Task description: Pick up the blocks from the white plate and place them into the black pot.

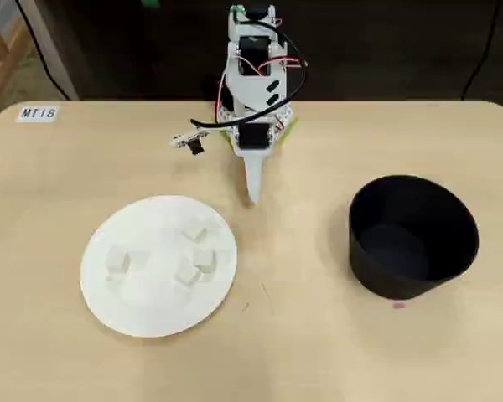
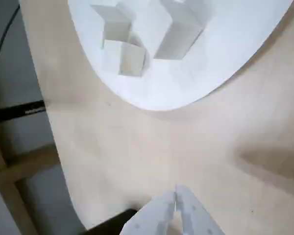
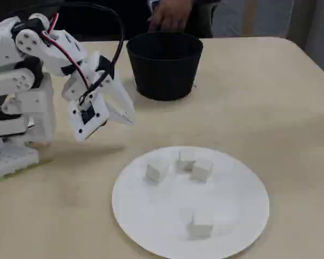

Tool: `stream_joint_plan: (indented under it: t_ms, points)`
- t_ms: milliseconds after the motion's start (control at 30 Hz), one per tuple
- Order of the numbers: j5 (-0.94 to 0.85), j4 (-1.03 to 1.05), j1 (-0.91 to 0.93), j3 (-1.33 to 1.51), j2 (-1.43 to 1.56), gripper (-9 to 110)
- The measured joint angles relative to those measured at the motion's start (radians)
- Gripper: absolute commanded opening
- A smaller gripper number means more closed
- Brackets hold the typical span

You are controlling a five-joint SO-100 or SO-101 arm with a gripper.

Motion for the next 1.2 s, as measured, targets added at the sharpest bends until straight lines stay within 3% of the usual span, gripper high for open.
stream_joint_plan:
  t_ms: [533,700,900,1200]
  points:
    - [0.023,0.002,0.048,-0.018,-0.002,-2]
    - [-0.011,0.08,0.048,-0.149,-0.025,-2]
    - [-0.06,0.149,0.097,-0.466,-0.36,-2]
    - [-0.14,0.279,0.344,-0.857,-0.868,-2]
